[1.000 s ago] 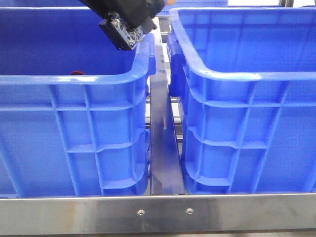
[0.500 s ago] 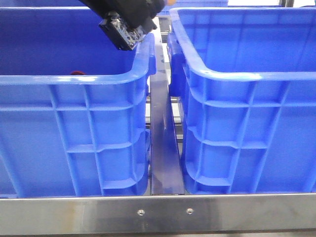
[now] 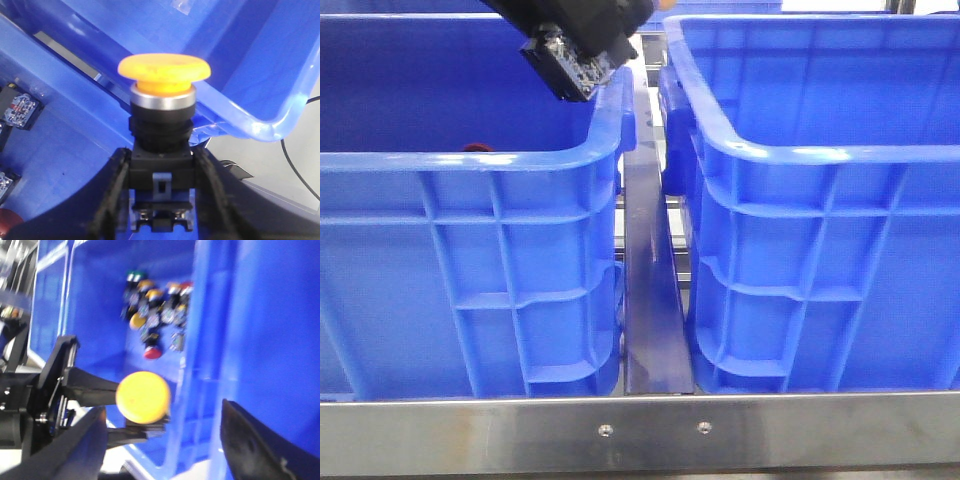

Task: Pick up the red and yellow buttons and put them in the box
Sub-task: 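Grasp the yellow button cap with the right gripper from the left gripper, then open the left gripper, carry the yellow button into the empty crate with the right gripper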

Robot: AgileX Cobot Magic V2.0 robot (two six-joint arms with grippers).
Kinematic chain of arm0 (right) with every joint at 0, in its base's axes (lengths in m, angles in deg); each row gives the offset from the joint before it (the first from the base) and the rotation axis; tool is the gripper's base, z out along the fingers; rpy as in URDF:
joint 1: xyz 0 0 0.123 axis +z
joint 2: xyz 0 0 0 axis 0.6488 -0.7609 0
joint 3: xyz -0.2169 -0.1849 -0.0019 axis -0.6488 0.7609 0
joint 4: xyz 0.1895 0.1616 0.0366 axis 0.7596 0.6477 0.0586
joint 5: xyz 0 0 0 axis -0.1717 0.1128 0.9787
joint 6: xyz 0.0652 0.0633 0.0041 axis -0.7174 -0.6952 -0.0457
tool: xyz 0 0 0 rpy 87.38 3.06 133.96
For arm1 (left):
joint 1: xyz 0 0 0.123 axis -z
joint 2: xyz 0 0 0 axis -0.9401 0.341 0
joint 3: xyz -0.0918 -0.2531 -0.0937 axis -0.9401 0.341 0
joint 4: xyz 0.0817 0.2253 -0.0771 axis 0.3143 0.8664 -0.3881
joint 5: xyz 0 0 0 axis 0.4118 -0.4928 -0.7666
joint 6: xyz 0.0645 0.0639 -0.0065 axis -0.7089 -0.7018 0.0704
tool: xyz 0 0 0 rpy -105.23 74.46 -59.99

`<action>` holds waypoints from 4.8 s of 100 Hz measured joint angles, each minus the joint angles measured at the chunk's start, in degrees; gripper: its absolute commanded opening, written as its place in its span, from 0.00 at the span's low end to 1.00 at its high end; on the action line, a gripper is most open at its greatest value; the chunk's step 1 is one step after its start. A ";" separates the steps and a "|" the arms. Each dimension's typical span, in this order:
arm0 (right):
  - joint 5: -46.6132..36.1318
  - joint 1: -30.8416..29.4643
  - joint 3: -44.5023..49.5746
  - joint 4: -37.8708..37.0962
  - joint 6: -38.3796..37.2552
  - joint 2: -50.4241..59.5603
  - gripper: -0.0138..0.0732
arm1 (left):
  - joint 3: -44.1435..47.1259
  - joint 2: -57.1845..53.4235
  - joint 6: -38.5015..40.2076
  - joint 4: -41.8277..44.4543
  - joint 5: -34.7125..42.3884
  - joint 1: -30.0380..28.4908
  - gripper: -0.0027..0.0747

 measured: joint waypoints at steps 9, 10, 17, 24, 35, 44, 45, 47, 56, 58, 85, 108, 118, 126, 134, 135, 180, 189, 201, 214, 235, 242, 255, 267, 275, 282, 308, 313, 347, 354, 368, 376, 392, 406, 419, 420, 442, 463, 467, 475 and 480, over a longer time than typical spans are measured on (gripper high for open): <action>0.10 2.37 -1.41 0.39 0.34 -2.38 0.74 | 0.00 0.00 0.00 0.00 0.00 0.00 0.10; 0.10 2.54 -1.63 0.52 0.34 -2.69 0.74 | 0.00 0.00 0.00 0.00 0.00 0.00 0.10; 0.10 4.04 -2.78 0.64 0.34 -4.03 0.74 | 0.00 0.00 0.00 0.00 0.00 0.00 0.10; 0.10 5.30 -3.44 0.94 0.34 -4.93 0.74 | 0.00 0.00 0.00 0.00 0.00 0.00 0.10; 0.10 6.66 -3.79 1.20 0.34 -6.05 0.74 | 0.00 0.00 0.00 0.00 0.13 0.00 0.10; 0.10 7.30 -3.90 1.33 0.34 -6.58 0.74 | 0.00 0.00 0.00 0.00 0.13 0.00 0.10; 0.10 7.41 -3.90 1.33 0.34 -6.62 0.74 | 0.00 0.00 0.00 0.00 0.13 0.00 0.10; 0.10 7.43 -3.90 1.43 0.34 -6.72 0.74 | 0.00 0.00 0.00 0.00 0.13 0.00 0.10; 0.10 7.74 -3.90 1.43 0.34 -7.24 0.74 | 0.00 0.00 0.00 0.00 0.17 0.00 0.10; 0.10 7.74 -3.90 1.43 0.34 -7.24 0.74 | 0.00 0.00 0.00 0.00 0.17 0.00 0.10; 0.10 9.45 -3.90 2.00 0.34 -8.66 0.73 | 0.00 0.00 0.00 0.00 0.26 0.00 0.10; -0.48 9.80 -4.03 1.93 0.34 -9.00 0.37 | 0.00 -0.12 0.00 -0.10 0.81 0.00 0.10; -0.61 9.80 -4.12 1.83 0.34 -9.06 0.34 | 0.00 -0.12 0.00 -0.10 0.81 0.00 0.13; -0.61 9.80 -4.12 1.83 0.34 -9.06 0.34 | 0.00 -0.12 0.00 -0.10 0.81 0.00 0.22; -0.61 9.80 -4.12 1.83 0.58 -9.06 0.34 | 0.00 -0.12 0.00 -0.10 0.81 0.00 0.44; -0.61 9.80 -4.12 1.83 0.58 -9.06 0.34 | 0.00 -0.12 0.00 -0.10 0.81 0.00 0.46; 1.13 6.27 -5.44 2.33 0.93 -8.35 0.34 | 0.00 -0.12 0.00 -0.10 0.63 0.00 0.75; 1.14 2.46 -6.24 2.45 1.85 -6.81 0.34 | 0.00 -0.12 0.00 -0.10 0.63 0.00 0.75; 1.14 -3.95 -6.42 2.33 6.95 -4.71 0.34 | 0.00 -0.12 0.00 -0.10 0.63 0.00 0.75; -0.55 -8.83 -6.46 1.95 13.70 -3.88 0.34 | 0.00 -0.12 0.00 -0.10 0.63 0.00 0.75; -12.70 -9.61 -4.88 -3.08 20.22 -3.88 0.34 | 0.00 -0.12 0.00 -0.10 0.63 0.00 0.75; -17.54 -8.82 -3.25 -5.52 21.15 -3.88 0.34 | 0.00 -0.12 0.00 -0.10 0.63 0.00 0.75; -27.49 -6.43 -0.38 -8.62 24.51 -3.88 0.34 | 0.00 -0.12 0.00 -0.10 0.63 0.00 0.75; -35.29 -3.59 0.81 -8.88 29.27 -4.22 0.34 | 0.00 -0.12 0.00 -0.10 0.63 0.00 0.75; -39.50 -2.09 0.83 -8.78 30.68 -5.25 0.34 | 0.00 -0.12 0.00 -0.10 0.63 0.00 0.75; -41.83 -1.53 0.83 -8.66 31.28 -6.74 0.34 | 0.00 -0.12 0.00 -0.10 0.63 0.00 0.75; -46.52 -1.43 0.83 -8.44 31.84 -14.55 0.34 | 0.00 -0.12 0.00 -0.10 0.85 0.00 0.75; -47.68 -1.43 0.83 -8.35 31.84 -15.99 0.34 | 0.00 -0.12 0.00 -0.10 0.94 0.00 0.75; -53.01 -1.43 0.83 -6.39 31.96 -21.89 0.34 | 0.00 -0.12 0.00 -0.10 1.40 0.00 0.75; -54.34 -1.43 0.83 -5.34 32.04 -22.43 0.34 | 0.00 -0.12 0.00 -0.10 1.40 0.00 0.75; -54.93 -1.43 0.72 -3.95 32.08 -23.69 0.34 | 0.00 -0.12 0.00 -0.10 1.40 0.00 0.75; -54.93 -1.43 0.72 -3.83 32.08 -23.79 0.35 | 0.00 -0.12 0.00 -0.10 1.45 0.00 0.75; -54.93 -1.43 0.64 -3.72 32.08 -23.83 0.52 | 0.00 -0.12 0.00 -0.10 1.45 0.00 0.75; -54.93 -1.43 0.64 -3.72 32.08 -23.93 0.71 | 0.00 -0.12 0.00 -0.10 1.45 0.00 0.75; -54.82 -1.43 0.64 -3.72 32.08 -24.13 0.73 | 0.00 -0.12 0.00 -0.10 1.45 0.00 0.75; -54.82 -1.43 0.64 -3.72 32.08 -24.13 0.73 | 0.00 -0.12 0.00 -0.10 1.45 0.00 0.75; -53.84 -1.43 0.64 -3.72 32.19 -22.75 0.73 | 0.00 -0.12 0.00 -0.10 1.45 0.00 0.75; -50.33 -1.43 0.88 -3.72 32.19 -17.86 0.73 | 0.00 -0.12 0.00 -0.10 1.45 0.00 0.75; -50.06 -1.43 1.31 -3.72 32.19 -16.48 0.73 | 0.00 -0.12 0.00 -0.10 1.45 0.00 0.75; -49.80 -1.43 2.36 -3.72 32.19 -13.65 0.73 | 0.00 -0.12 0.00 -0.10 1.45 0.00 0.75; -49.80 -1.43 3.42 -3.72 32.19 -11.28 0.73 | 0.00 -0.12 0.00 -0.10 1.45 0.00 0.75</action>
